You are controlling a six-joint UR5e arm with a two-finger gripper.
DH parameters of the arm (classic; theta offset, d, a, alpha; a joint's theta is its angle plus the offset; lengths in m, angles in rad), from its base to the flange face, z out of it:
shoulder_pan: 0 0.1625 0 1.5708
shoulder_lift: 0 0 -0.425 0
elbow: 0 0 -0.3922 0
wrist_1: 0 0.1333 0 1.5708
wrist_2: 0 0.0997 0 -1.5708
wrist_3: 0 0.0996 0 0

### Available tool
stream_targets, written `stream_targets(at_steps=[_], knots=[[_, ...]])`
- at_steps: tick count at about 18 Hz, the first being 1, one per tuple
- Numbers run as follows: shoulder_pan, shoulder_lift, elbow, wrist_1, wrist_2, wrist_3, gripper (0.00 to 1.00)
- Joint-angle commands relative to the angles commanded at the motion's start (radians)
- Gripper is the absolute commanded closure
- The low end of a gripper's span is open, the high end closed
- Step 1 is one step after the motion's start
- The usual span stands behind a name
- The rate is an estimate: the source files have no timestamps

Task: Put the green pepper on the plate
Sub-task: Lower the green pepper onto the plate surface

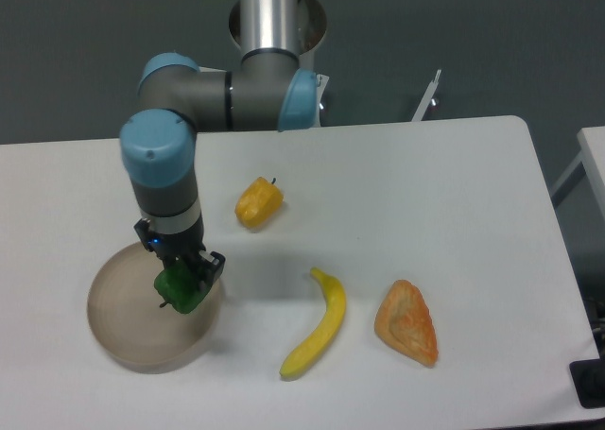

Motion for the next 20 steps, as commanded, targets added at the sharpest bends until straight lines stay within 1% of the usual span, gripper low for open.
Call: stream_targets(at_steps=[3, 9, 17, 20], knots=[[-0.012, -0.012, 0.0, 0.003, 0.0, -0.011, 0.71], [-0.026, -0.035, 0.003, 0.029, -0.002, -0.011, 0.71], [-0.029, -0.051, 0.005, 0.032, -0.006, -0.011, 0.7], [-0.037, -0.06, 0.003, 0.054, -0.008, -0.011, 0.7]])
